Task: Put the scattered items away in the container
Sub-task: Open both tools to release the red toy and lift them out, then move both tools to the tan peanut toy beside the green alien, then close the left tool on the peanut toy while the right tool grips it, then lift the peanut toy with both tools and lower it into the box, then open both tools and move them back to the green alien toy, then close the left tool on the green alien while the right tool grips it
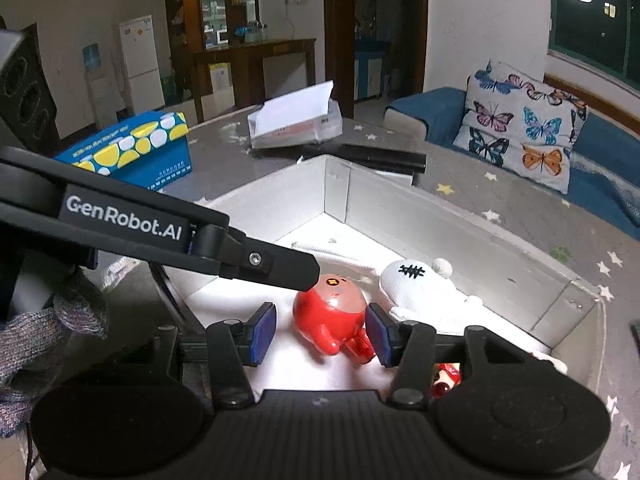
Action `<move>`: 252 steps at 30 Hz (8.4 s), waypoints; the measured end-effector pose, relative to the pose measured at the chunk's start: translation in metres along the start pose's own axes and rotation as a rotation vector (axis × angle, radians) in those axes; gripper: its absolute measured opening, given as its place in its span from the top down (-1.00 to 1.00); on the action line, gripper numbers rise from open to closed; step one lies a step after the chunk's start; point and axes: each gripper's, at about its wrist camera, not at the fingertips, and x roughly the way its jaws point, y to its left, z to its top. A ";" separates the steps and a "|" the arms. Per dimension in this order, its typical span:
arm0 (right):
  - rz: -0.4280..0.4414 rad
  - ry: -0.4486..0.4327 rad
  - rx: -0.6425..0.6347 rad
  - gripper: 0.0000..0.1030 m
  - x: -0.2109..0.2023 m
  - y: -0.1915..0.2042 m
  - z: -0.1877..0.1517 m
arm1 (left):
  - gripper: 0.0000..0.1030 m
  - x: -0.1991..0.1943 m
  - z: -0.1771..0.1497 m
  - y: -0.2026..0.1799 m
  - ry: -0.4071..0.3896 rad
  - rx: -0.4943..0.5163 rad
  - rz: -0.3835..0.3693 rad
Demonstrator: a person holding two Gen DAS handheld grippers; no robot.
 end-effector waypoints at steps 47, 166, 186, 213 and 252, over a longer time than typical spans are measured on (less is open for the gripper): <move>-0.223 -0.151 0.120 -0.15 -0.145 0.015 -0.152 | 0.41 -0.030 -0.119 -0.075 0.117 0.127 -0.092; -0.197 -0.252 -0.056 -0.33 -0.098 -0.014 -0.060 | 0.28 -0.018 -0.034 -0.071 0.038 0.040 -0.149; -0.093 -0.114 0.034 -0.33 -0.001 -0.060 -0.016 | 0.30 0.042 0.010 -0.024 0.072 -0.029 -0.069; -0.115 -0.161 -0.003 -0.34 -0.042 -0.035 -0.027 | 0.31 0.012 -0.005 -0.031 0.035 -0.009 -0.052; -0.132 -0.128 0.058 -0.34 -0.109 0.006 -0.139 | 0.30 -0.036 -0.100 -0.063 0.091 0.084 -0.103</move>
